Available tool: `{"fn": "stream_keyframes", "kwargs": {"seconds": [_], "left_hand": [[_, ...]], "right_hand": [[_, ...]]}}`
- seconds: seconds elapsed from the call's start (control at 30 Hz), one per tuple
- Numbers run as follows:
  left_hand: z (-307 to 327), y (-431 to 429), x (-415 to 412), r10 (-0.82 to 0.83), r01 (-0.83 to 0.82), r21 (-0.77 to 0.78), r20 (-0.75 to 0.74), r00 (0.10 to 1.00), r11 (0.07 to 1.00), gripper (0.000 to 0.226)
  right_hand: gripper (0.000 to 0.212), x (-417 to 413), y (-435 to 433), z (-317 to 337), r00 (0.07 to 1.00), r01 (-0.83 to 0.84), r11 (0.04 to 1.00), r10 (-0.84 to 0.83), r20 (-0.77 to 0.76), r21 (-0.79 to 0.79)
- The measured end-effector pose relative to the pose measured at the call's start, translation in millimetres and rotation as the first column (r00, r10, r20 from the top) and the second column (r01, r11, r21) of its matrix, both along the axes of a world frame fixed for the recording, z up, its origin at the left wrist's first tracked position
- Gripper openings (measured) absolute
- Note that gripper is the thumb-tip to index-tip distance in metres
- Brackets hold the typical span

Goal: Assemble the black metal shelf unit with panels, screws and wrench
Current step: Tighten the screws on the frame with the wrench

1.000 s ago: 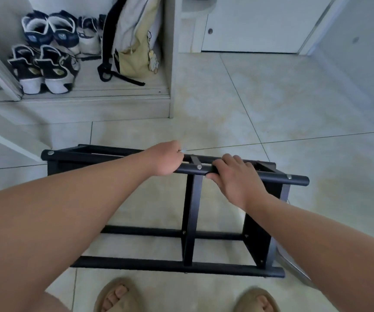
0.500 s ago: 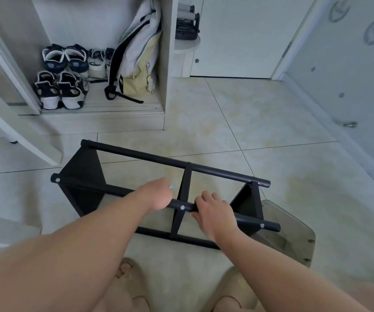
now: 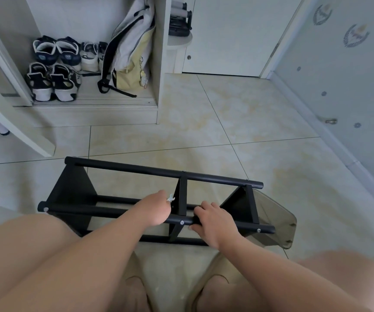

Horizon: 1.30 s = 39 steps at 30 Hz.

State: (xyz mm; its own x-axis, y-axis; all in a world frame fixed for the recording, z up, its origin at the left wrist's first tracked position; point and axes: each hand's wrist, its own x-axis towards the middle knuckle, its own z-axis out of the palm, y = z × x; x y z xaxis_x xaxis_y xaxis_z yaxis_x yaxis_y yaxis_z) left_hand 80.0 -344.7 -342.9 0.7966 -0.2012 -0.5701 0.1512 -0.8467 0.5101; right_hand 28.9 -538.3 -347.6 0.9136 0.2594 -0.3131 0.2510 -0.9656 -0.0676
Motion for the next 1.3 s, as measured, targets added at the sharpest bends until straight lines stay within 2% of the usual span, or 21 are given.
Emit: {"fn": "stream_keyframes", "kwargs": {"seconds": [0.2,0.37,0.47,0.57,0.7,0.8,0.93,1.07,1.13,1.3], "left_hand": [[-2.6,-0.2,0.1,-0.004,0.004,0.004,-0.018,1.0,1.0,0.015],[-7.0,2.7,10.9,0.012,-0.014,-0.027,-0.045,0.999,1.0,0.019],[-10.6,8.6,17.3,0.047,-0.053,-0.079,-0.077,0.996,0.995,0.023],[-18.4,18.2,26.1,0.025,-0.032,-0.088,-0.086,0.996,0.996,0.025],[-24.8,24.7,35.2,-0.002,-0.019,-0.163,-0.131,0.991,0.986,0.013],[-29.7,25.4,39.7,-0.013,-0.019,-0.19,-0.168,0.986,0.982,0.004],[-36.5,29.0,43.5,0.015,-0.064,-0.196,-0.242,0.97,0.979,0.007],[-38.1,33.9,49.5,0.073,-0.141,-0.198,-0.314,0.947,0.97,0.007],[-40.6,35.1,50.2,0.076,-0.15,-0.194,-0.343,0.936,0.97,0.008],[-42.1,32.2,45.4,0.028,-0.085,-0.164,-0.321,0.947,0.983,0.011]], "right_hand": [[0.049,0.4,-4.1,0.4,0.999,0.005,1.0,-0.005,-0.043,0.007],[0.083,15.2,1.6,2.7,0.998,-0.067,0.992,0.065,0.023,0.102],[0.107,26.7,9.1,3.1,0.991,-0.132,0.988,0.134,-0.023,0.076],[0.117,38.4,17.0,-1.9,0.981,-0.165,0.984,0.17,-0.088,0.063],[0.117,50.5,17.6,-13.6,0.969,-0.198,0.98,0.2,-0.142,0.032],[0.112,50.2,14.0,-25.3,0.968,-0.21,0.975,0.217,-0.124,0.07],[0.12,44.2,13.4,-34.5,0.975,-0.195,0.972,0.207,-0.086,0.128],[0.128,48.6,12.7,-27.6,0.961,-0.21,0.971,0.226,-0.16,0.111],[0.127,54.1,7.8,-25.4,0.947,-0.263,0.961,0.274,-0.167,0.084],[0.117,68.6,-1.7,-25.5,0.928,-0.366,0.93,0.367,-0.066,0.027]]}}
